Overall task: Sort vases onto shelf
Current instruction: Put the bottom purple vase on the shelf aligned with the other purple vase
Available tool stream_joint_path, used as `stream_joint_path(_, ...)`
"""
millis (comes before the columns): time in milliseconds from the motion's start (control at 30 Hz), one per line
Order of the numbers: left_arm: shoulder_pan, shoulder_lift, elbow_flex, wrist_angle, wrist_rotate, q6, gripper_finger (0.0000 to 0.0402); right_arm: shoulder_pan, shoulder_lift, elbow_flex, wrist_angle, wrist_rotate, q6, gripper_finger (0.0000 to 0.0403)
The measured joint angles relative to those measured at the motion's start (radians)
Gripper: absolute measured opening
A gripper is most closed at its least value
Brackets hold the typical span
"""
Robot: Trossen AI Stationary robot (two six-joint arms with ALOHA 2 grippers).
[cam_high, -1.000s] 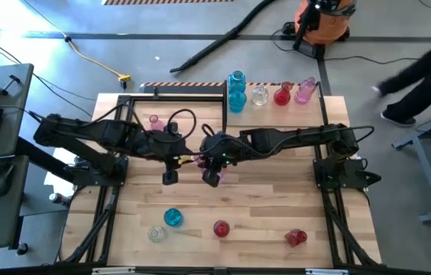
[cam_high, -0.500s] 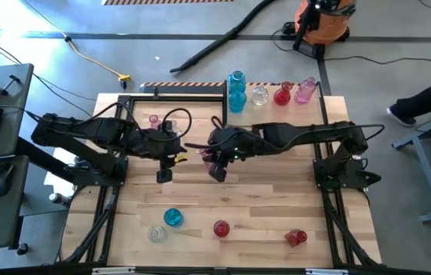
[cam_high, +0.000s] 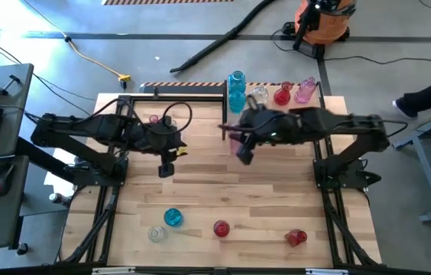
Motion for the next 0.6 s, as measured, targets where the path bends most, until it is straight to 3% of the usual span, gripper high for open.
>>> stream_joint_path(600,0.122,0.000,0.000,0.002,0.001,-0.002,0.0113,-0.066,-0.297,0.000,-0.232,0.213,-0.053,0.0067)
